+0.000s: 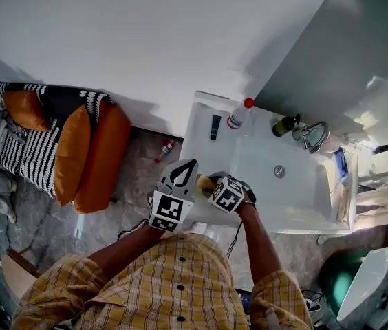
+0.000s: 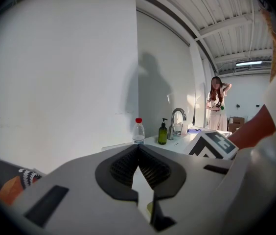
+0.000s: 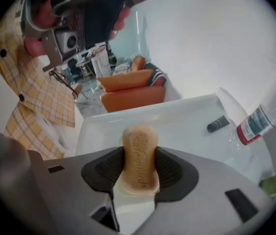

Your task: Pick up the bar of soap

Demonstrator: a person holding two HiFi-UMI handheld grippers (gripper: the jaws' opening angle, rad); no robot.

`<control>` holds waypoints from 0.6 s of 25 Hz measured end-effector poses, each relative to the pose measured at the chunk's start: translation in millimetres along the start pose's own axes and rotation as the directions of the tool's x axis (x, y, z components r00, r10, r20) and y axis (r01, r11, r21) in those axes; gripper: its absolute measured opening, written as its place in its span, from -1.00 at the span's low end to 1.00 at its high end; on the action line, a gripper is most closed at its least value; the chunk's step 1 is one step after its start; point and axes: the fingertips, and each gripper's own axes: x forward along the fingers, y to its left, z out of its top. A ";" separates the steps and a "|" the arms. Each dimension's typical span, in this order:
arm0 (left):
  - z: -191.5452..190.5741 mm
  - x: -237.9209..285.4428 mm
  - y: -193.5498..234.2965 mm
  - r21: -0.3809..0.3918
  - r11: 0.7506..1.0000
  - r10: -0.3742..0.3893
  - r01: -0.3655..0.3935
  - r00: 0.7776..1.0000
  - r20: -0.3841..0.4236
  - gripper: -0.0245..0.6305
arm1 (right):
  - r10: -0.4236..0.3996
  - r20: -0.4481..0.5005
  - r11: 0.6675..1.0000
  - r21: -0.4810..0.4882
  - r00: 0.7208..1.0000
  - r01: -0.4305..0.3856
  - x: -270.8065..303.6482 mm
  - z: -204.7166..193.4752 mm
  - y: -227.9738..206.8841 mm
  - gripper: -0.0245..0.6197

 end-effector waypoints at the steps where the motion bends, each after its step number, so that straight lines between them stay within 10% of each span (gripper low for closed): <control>1: 0.1 -0.4 -0.2 -0.004 1.000 0.002 -0.002 1.000 0.002 -0.90 | -0.020 0.046 0.999 0.041 0.999 0.018 -6.8 4.3 -1.3 -0.27; 6: -0.9 0.3 2.4 -0.054 0.998 0.024 -0.024 1.000 0.005 -0.90 | -0.182 0.299 0.947 0.309 0.937 0.085 -53.5 34.5 -24.0 -0.27; 15: 9.8 -0.1 -3.8 -0.102 0.995 0.025 -0.021 0.999 0.041 -0.90 | -0.501 0.556 0.822 0.545 0.664 0.165 -167.8 75.2 -32.6 -0.27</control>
